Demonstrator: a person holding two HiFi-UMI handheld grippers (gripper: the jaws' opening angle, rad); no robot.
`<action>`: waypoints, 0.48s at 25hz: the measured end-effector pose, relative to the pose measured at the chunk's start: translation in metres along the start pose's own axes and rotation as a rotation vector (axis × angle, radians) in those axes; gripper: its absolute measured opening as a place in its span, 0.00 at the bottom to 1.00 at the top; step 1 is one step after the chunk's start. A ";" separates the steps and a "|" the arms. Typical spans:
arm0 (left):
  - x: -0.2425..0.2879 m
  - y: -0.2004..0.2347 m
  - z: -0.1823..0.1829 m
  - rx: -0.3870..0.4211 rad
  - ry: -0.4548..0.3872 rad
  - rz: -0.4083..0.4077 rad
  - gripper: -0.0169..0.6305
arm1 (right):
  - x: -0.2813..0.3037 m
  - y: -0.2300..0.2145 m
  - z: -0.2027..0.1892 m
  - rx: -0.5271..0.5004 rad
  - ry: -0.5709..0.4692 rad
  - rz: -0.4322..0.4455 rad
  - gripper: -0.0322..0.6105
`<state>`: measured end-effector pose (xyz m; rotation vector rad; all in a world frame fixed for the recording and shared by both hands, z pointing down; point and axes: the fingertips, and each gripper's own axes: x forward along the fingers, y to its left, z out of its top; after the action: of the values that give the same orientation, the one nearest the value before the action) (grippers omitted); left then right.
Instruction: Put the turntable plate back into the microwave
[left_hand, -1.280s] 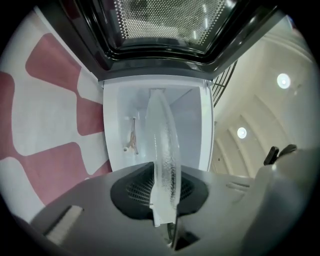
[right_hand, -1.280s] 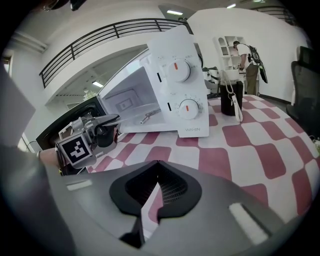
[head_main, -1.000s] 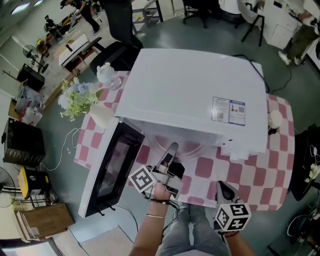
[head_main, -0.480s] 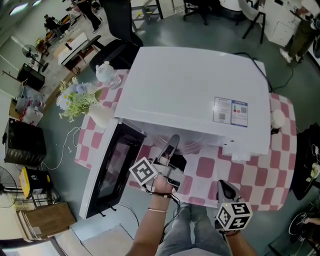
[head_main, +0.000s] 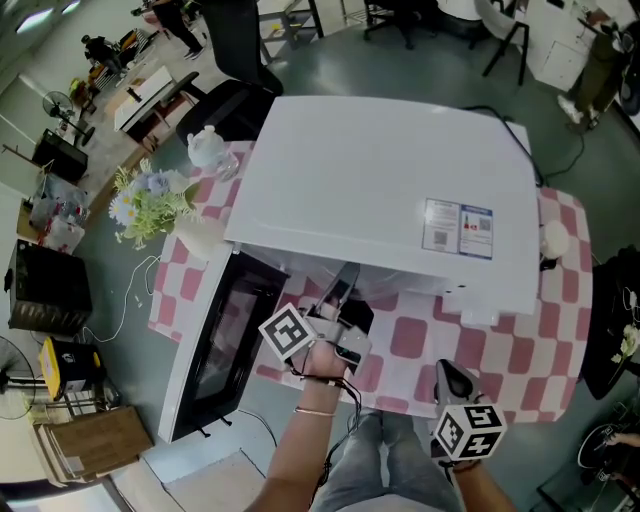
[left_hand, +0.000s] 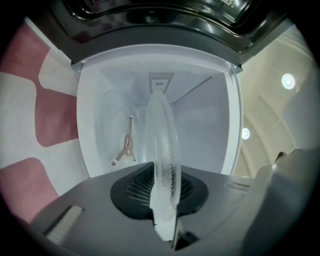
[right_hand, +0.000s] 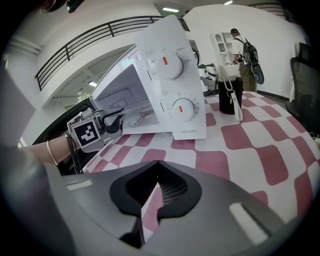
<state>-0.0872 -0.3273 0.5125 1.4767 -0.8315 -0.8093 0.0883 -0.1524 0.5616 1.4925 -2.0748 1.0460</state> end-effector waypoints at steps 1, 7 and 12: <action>0.002 0.000 0.000 -0.002 0.001 -0.001 0.09 | 0.000 -0.001 0.000 0.002 0.000 -0.001 0.06; 0.012 0.003 0.000 -0.006 0.010 0.009 0.09 | 0.002 -0.004 0.002 0.011 0.001 -0.002 0.07; 0.017 0.005 0.003 -0.008 0.013 0.023 0.09 | 0.003 -0.004 0.003 0.020 0.003 0.000 0.06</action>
<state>-0.0816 -0.3436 0.5166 1.4615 -0.8341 -0.7842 0.0914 -0.1573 0.5632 1.5002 -2.0679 1.0714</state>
